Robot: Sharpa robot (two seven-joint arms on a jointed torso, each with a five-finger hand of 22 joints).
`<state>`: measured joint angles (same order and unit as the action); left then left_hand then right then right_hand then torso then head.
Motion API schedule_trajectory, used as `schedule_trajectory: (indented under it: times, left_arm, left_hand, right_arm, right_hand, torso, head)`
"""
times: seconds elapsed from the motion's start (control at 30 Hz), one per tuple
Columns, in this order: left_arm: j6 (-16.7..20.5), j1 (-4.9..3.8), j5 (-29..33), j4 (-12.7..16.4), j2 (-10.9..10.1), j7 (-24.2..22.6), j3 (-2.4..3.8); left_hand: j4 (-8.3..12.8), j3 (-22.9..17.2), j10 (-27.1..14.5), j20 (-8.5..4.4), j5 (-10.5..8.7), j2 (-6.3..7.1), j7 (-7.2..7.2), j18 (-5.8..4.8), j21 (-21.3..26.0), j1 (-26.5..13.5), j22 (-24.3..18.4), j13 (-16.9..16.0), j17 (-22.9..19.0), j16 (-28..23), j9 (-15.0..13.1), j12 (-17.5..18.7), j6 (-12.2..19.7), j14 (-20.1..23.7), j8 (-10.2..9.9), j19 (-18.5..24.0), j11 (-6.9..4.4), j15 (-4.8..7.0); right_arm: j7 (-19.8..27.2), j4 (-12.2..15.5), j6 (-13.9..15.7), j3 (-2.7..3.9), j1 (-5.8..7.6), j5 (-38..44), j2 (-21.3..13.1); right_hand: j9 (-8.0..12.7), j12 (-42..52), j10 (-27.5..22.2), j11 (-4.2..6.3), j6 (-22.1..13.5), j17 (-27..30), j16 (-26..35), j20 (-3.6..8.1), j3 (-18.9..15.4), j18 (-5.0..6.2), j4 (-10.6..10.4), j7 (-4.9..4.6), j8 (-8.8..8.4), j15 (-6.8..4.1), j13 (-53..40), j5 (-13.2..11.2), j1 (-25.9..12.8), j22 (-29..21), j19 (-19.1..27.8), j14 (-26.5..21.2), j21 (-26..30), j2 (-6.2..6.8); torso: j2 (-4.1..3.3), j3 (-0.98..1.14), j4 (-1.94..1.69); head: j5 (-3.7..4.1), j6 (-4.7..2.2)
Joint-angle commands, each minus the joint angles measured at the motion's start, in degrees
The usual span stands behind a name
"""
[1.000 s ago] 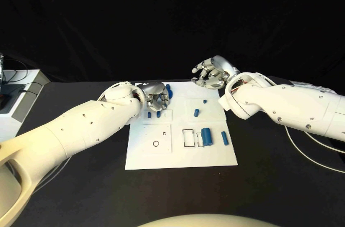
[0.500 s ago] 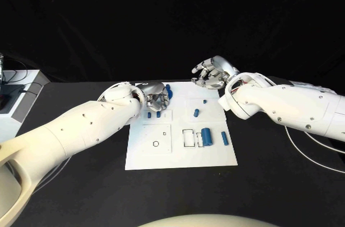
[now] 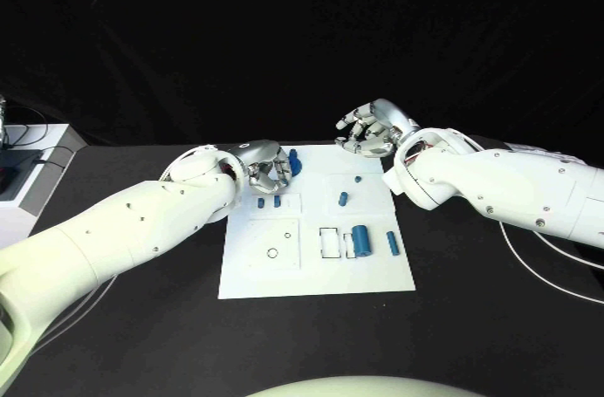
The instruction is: Assemble the parts on the task board
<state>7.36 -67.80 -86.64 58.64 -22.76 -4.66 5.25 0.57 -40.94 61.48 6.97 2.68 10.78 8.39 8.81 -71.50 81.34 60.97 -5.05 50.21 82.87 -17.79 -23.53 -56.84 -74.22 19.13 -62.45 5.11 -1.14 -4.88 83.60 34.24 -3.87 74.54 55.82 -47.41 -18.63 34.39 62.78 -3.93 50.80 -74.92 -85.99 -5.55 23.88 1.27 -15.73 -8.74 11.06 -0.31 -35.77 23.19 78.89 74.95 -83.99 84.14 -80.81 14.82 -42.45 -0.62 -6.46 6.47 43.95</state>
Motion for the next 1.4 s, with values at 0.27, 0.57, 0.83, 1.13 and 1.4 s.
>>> schedule_trajectory:
  times: [0.27, 0.57, 0.83, 1.13, 1.4]
  left_arm:
    - [0.5, 0.0, 3.9, 3.3, -3.0, 0.1, 1.07]
    - [0.0, 0.13, 3.7, 3.5, -4.4, 0.5, 1.23]
    - [-0.7, 0.23, 3.5, 3.2, -4.8, 0.8, 1.25]
    - [-0.3, 0.64, 3.4, 1.7, -3.7, 0.7, 1.23]
    - [-0.4, 1.01, 3.3, 0.3, -2.8, 0.5, 1.21]
  left_hand:
    - [0.4, 0.1, 0.6, -0.05, 0.16, -0.05, 0.31, -1.08, -0.3, -0.7, 0.1, 0.1, -0.1, 0.3, -0.1, 0.7, -0.2, -0.4, -0.4, -0.3, -0.07, -0.07]
    - [0.5, 0.1, 0.8, -0.03, 0.16, -0.04, 0.3, -1.06, -0.3, -0.8, 0.1, 0.1, -0.3, 0.2, -0.1, 1.1, -0.3, -0.3, -0.5, -0.2, -0.07, -0.08]
    - [0.5, 0.2, 0.9, -0.02, 0.16, 0.0, 0.3, -1.08, -0.3, -0.8, 0.2, 0.1, -0.2, 0.3, -0.1, 1.3, -0.3, -0.4, -0.5, -0.3, -0.07, -0.09]
    - [0.6, 0.2, 1.0, -0.01, 0.15, -0.01, 0.3, -1.09, -0.4, -0.9, 0.2, 0.1, -0.2, 0.3, -0.2, 1.4, -0.4, -0.4, -0.5, -0.3, -0.07, -0.09]
    - [0.6, 0.2, 1.1, -0.01, 0.15, -0.01, 0.3, -1.1, -0.4, -0.9, 0.3, 0.1, -0.3, 0.3, -0.2, 1.5, -0.4, -0.4, -0.5, -0.4, -0.08, -0.09]
  right_arm:
    - [0.4, 0.2, 0.0, 0.02, 0.02, 0.4, -0.3]
    - [0.3, 0.2, 0.0, 0.02, 0.01, 0.4, -0.5]
    - [0.3, 0.2, -0.1, 0.02, 0.0, 0.4, -0.6]
    - [0.3, 0.2, -0.1, 0.02, 0.0, 0.5, -0.4]
    - [0.4, 0.1, -0.1, 0.02, -0.01, 0.5, -0.3]
  right_hand:
    - [-0.1, -0.2, 0.3, 0.17, 0.2, -5.8, 0.1, 0.43, 0.3, 0.97, 0.0, -0.18, 0.22, -0.35, 0.0, 0.0, -0.2, 8.0, -2.3, 3.8, 0.2, 0.41]
    - [-0.1, -0.2, 0.3, 0.17, 0.2, -5.8, 0.1, 0.43, 0.3, 0.97, 0.0, -0.18, 0.22, -0.35, 0.0, 0.0, -0.2, 8.0, -2.3, 3.8, 0.2, 0.41]
    - [-0.1, -0.2, 0.3, 0.17, 0.2, -5.8, 0.1, 0.43, 0.3, 0.97, 0.0, -0.18, 0.22, -0.35, 0.0, 0.0, -0.2, 8.0, -2.3, 3.8, 0.2, 0.41]
    - [-0.1, -0.2, 0.3, 0.17, 0.2, -5.8, 0.1, 0.43, 0.3, 0.97, 0.0, -0.18, 0.22, -0.35, 0.0, 0.0, -0.2, 8.0, -2.3, 3.8, 0.2, 0.41]
    - [-0.1, -0.2, 0.3, 0.17, 0.2, -5.8, 0.1, 0.43, 0.3, 0.97, 0.0, -0.18, 0.22, -0.35, 0.0, 0.0, -0.2, 8.0, -2.3, 3.8, 0.2, 0.41]
  torso:
    - [0.65, -0.17, -0.64]
    - [0.48, -0.17, -0.55]
    - [0.43, -0.15, -0.54]
    - [0.34, -0.14, -0.44]
    - [0.38, -0.15, -0.48]
  head:
    - [-0.08, 0.49]
    - [-0.19, 0.49]
    - [-0.31, 0.63]
    - [-0.46, 0.63]
    - [-0.31, 0.65]
